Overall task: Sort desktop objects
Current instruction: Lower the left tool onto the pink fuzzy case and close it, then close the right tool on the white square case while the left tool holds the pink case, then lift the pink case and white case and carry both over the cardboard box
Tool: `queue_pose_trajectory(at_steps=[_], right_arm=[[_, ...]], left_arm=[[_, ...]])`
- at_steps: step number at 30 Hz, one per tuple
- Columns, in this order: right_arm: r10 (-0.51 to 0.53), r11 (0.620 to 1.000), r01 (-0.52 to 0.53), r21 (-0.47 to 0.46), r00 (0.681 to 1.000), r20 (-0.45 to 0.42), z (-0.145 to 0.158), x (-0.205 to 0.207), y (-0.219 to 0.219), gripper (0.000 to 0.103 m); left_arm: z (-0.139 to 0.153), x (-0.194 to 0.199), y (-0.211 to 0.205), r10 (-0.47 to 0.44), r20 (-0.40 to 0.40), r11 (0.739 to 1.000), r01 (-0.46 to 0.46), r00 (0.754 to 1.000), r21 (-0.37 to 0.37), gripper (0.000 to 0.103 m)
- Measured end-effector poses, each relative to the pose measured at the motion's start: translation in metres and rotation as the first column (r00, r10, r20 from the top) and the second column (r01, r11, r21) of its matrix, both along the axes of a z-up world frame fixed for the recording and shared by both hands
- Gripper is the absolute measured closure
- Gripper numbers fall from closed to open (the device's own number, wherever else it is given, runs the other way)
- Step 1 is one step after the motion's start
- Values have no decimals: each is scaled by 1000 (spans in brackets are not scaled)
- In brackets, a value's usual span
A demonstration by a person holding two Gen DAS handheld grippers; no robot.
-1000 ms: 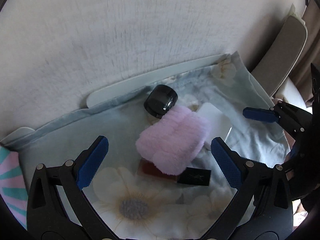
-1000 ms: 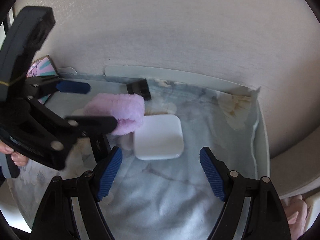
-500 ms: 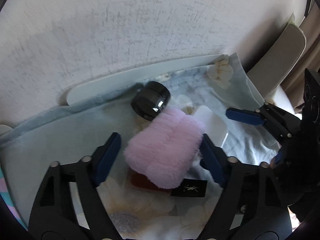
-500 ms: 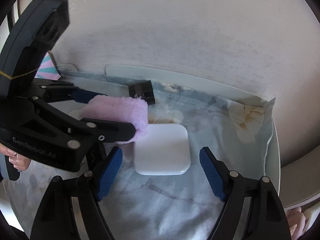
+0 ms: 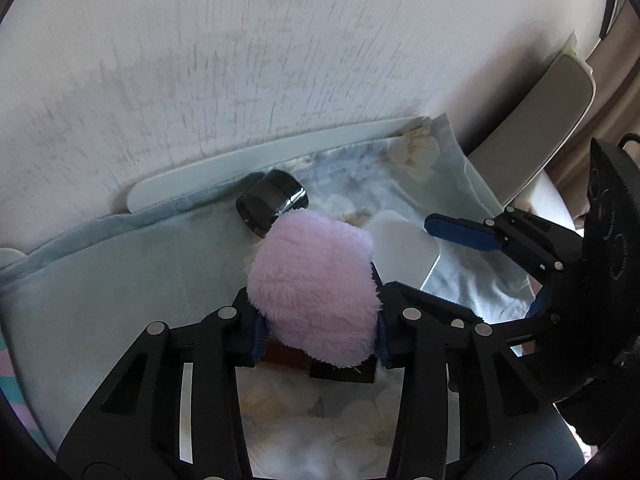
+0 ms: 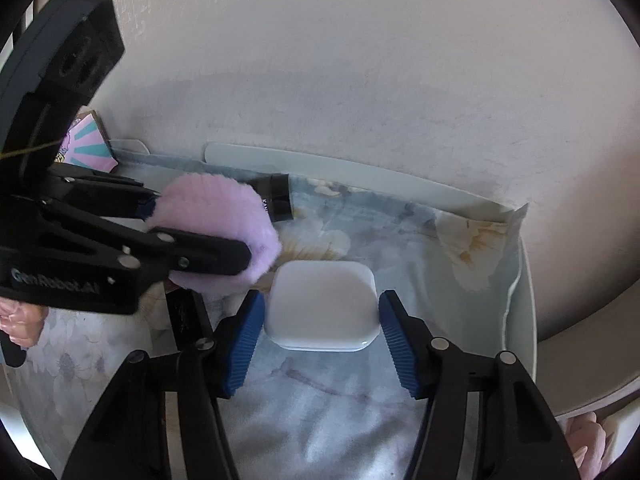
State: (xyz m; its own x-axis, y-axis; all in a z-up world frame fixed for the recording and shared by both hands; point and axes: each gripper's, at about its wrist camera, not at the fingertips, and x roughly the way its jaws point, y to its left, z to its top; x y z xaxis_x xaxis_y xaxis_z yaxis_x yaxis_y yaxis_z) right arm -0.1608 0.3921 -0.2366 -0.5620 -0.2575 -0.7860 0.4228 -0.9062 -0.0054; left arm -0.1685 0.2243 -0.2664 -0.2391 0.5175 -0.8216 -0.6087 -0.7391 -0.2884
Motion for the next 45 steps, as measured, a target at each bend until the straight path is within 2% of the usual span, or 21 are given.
queue_pose_trajectory(at_steps=[1, 5, 10, 12, 14, 16, 20, 22, 24, 27, 33, 35, 37, 45], right_arm=[[3, 1000, -2, -4, 1000, 12, 1, 1, 2, 76], [-10, 1000, 10, -7, 997, 73, -3, -1, 15, 77], [-35, 999, 35, -8, 999, 9, 4, 10, 23, 76], [-49, 999, 49, -4, 999, 22, 4, 9, 25, 75], [-72, 997, 71, 18, 996, 52, 0, 7, 28, 69], [-90, 996, 89, 31, 995, 40, 0, 8, 30, 58], [-100, 994, 102, -30, 993, 62, 3, 9, 41, 52], [-102, 994, 103, -33, 994, 45, 5, 11, 44, 34], [-103, 995, 103, -12, 994, 41, 2, 9, 34, 28], [-108, 994, 107, 9, 993, 44, -4, 5, 26, 28], [-105, 994, 106, -9, 992, 73, -14, 4, 38, 28], [-100, 995, 100, -3, 993, 59, -14, 7, 40, 32], [-95, 995, 95, 25, 995, 39, -13, 10, 42, 46], [-83, 996, 83, 28, 996, 10, 3, 20, 56, 46]], left_arm=[[4, 1, -2, 4, -5, 1000, -4, 1000, -3, 66], [16, 8, -6, 21, -16, 1000, -21, 1000, 4, 66], [22, 11, -13, 36, -27, 999, -35, 999, 10, 66], [20, 12, -13, 41, -22, 999, -41, 999, 13, 66], [19, 14, -16, 47, -25, 999, -47, 999, 12, 66], [19, 15, -18, 53, -21, 999, -52, 998, 15, 66], [18, 16, -20, 64, -18, 998, -63, 998, 19, 66], [17, 16, -21, 67, -17, 998, -67, 998, 20, 66], [18, 16, -23, 72, -19, 997, -72, 997, 21, 66], [18, 16, -25, 79, -20, 997, -79, 997, 24, 66], [16, 16, -28, 84, -16, 996, -83, 996, 24, 66], [14, 16, -29, 85, -12, 996, -85, 996, 23, 66], [14, 15, -30, 86, -10, 996, -86, 996, 24, 66], [18, 16, -30, 87, -11, 996, -87, 996, 36, 66]])
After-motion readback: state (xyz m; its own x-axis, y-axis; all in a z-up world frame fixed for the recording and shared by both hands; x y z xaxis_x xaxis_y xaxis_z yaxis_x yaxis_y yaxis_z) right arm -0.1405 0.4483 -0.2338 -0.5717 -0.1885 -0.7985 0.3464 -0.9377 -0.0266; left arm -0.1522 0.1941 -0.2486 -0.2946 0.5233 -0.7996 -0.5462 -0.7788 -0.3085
